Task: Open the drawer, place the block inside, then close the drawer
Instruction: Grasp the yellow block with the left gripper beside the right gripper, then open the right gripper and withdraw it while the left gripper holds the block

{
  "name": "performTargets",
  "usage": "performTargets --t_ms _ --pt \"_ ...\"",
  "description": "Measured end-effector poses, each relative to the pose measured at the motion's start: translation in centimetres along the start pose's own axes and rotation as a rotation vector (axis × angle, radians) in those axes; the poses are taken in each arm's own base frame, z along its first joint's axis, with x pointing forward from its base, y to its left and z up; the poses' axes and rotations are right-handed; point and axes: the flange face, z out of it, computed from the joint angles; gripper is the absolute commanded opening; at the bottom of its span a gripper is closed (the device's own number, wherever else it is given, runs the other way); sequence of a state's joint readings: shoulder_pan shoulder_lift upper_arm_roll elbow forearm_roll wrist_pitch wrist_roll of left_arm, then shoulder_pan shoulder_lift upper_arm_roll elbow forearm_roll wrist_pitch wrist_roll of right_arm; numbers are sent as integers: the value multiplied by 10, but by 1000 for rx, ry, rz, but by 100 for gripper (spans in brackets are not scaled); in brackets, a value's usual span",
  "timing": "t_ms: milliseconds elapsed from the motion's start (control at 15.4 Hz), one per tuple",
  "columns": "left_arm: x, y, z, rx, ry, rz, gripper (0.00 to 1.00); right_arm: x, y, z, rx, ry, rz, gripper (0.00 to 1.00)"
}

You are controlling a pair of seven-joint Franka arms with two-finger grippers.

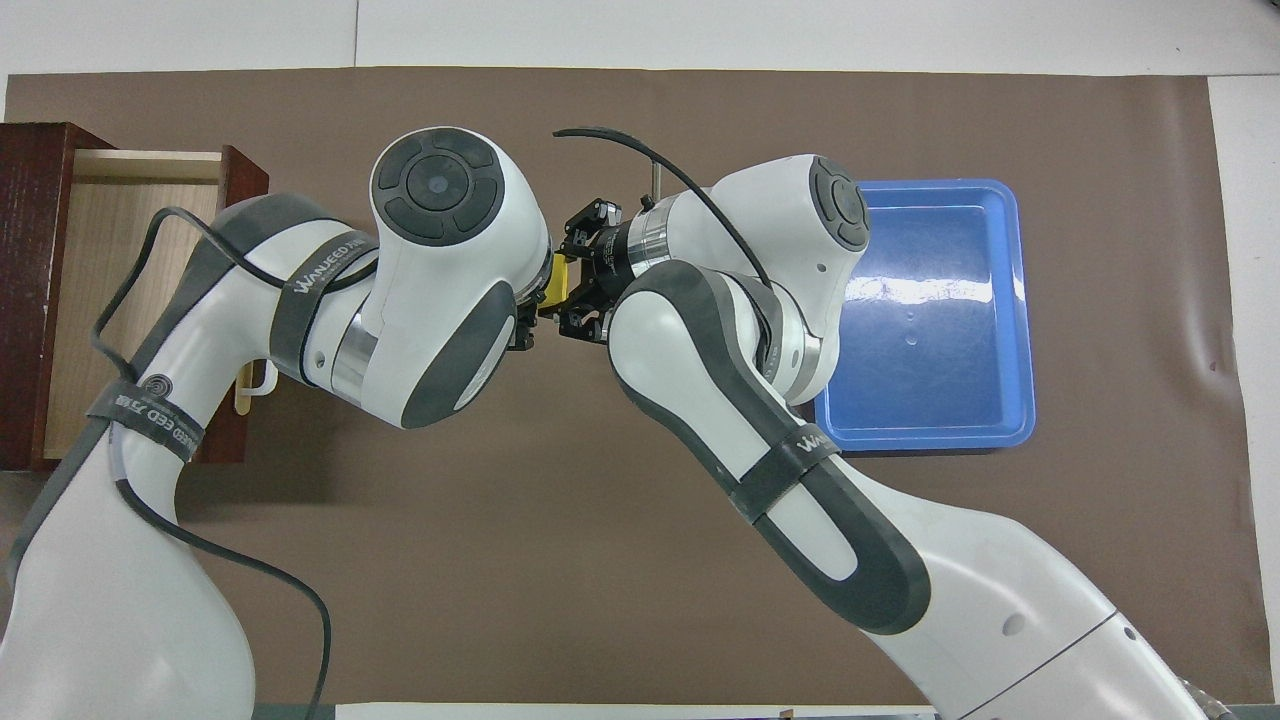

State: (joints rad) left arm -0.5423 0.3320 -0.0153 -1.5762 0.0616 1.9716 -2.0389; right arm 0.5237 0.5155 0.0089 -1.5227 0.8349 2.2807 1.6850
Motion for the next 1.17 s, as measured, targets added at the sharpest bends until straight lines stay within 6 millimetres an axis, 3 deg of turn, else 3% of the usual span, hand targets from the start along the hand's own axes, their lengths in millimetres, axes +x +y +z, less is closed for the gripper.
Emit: performTargets --t_ms 782,847,912,977,1042,1172 --pt "-1 0 -1 -7 13 11 0 -1 0 1 9 0 -7 0" --pt "-1 0 -1 -7 13 11 0 -1 0 1 9 0 -7 4" --pt "-1 0 -1 -7 13 11 0 -1 0 1 9 0 -7 53" --pt "-1 0 -1 -7 13 11 0 -1 0 0 9 0 -7 79" --pt "-1 1 -1 -7 13 12 0 -1 0 0 9 0 -6 95" --pt "-5 -2 -1 -10 16 23 0 1 -3 -3 15 -1 11 100"
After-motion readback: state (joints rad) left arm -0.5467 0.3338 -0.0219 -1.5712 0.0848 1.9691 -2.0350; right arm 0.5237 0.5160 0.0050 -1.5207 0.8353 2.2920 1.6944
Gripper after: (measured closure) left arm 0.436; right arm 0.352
